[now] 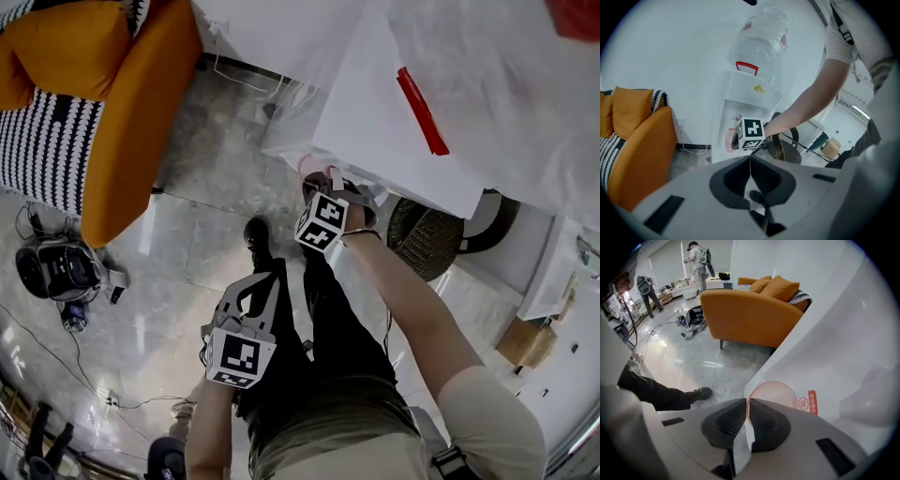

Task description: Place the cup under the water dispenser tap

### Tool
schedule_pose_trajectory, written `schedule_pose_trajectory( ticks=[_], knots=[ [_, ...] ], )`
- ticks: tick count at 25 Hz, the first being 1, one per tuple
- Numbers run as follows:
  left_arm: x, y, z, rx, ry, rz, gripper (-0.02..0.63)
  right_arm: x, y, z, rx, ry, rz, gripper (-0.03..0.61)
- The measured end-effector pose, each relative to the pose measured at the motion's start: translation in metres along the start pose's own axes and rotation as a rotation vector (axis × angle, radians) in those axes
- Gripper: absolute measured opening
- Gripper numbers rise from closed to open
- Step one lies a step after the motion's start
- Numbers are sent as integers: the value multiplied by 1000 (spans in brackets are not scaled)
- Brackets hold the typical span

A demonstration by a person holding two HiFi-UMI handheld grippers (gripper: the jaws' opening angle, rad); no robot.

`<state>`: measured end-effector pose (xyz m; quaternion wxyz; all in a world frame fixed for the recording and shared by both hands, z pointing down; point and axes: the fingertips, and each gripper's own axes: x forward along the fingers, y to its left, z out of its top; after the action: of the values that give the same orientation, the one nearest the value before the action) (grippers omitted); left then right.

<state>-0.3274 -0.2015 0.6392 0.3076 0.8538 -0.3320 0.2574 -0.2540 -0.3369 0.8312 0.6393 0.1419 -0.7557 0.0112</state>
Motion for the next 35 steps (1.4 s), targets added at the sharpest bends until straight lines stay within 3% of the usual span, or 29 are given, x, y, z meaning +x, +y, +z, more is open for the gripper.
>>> schedule_pose_trajectory(
  ticks=[13, 26, 30, 35],
  knots=[
    [8, -8, -6, -7, 17, -25, 57, 4, -7, 5, 68, -65, -1, 37],
    [-2, -16, -23, 14, 50, -20, 57, -2, -10, 1, 74, -120, -141, 42],
    [-5, -14, -25, -15, 43, -21, 57, -6, -13, 0, 51, -126, -182, 106],
    [-8, -13, -27, -18, 36, -15, 57, -14, -13, 3, 28, -152, -190, 120]
  ],
)
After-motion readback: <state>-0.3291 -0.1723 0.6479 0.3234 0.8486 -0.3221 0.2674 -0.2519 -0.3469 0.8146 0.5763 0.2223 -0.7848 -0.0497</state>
